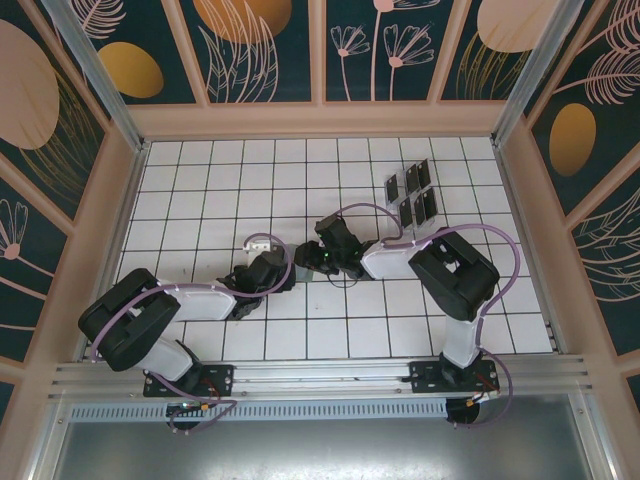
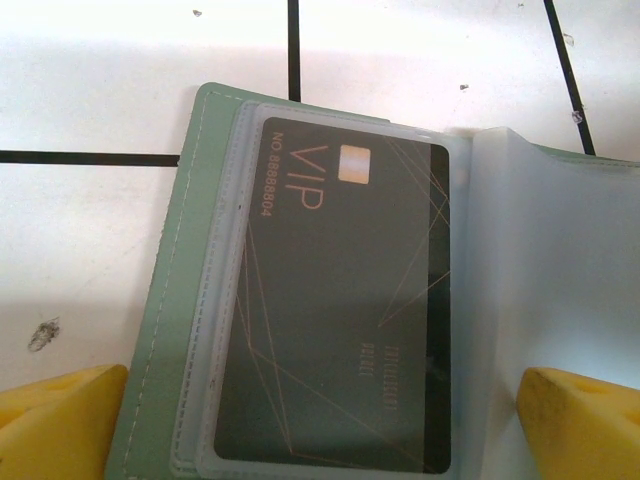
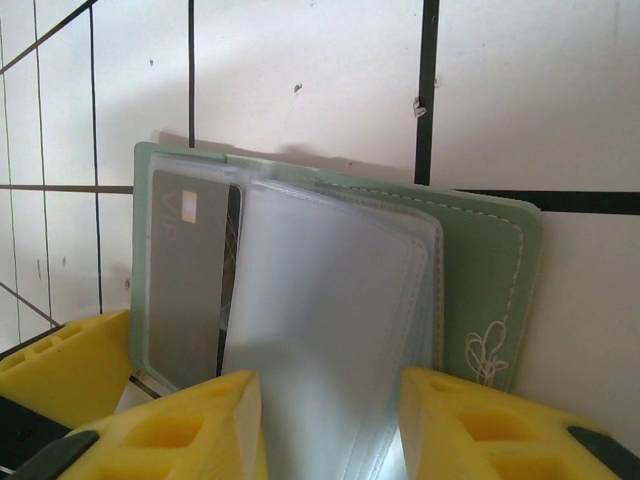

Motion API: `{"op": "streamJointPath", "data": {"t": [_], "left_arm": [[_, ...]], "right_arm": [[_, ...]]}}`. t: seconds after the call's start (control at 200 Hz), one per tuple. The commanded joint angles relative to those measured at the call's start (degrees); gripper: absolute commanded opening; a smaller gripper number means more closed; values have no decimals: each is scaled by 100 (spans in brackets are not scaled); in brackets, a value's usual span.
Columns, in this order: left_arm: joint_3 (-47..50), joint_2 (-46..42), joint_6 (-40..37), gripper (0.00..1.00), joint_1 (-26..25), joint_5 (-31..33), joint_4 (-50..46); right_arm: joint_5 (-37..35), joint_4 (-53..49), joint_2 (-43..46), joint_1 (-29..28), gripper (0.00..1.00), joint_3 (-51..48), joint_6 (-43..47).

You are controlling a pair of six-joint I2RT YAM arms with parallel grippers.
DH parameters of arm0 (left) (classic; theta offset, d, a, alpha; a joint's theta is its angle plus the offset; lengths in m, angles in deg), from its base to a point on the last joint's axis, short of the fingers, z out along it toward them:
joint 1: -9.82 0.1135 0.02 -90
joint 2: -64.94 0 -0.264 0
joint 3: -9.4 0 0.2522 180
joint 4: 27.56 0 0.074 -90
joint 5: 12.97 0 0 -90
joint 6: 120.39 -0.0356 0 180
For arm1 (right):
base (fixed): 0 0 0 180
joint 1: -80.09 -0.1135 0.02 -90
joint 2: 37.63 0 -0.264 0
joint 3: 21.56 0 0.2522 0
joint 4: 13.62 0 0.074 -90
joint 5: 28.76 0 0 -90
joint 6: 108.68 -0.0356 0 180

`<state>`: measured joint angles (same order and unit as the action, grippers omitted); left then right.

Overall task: Put the credit cards into the card holder
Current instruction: Flip over the card slot in the card holder.

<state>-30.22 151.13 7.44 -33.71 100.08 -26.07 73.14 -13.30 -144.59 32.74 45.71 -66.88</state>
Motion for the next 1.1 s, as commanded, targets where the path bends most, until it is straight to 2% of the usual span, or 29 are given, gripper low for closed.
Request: {"op": "streamJointPath", "data": {"t": [0.0,0.235,0.335,0.56,0.811,1.091], "left_arm": [[222,179,161,98,66,90,-507],[225,161,162,99,67,81,-496],[206,105,170,99,71,83,-537],[97,-383,166,99,66,139,-856],[-145,-922,228,98,67,197,-1360],[-467,-1184,177,99,64,94,-1586]], "right_arm": [[35,68,-109,16,40,-13,-39],[231,300,-59,16,33,33,-120],[286,324,-167,32,27,101,-135],[272,305,-256,118,0,53,-119],[330,133,92,326,0,-186,204],[512,-369,644,886,0,-450,806]]}}
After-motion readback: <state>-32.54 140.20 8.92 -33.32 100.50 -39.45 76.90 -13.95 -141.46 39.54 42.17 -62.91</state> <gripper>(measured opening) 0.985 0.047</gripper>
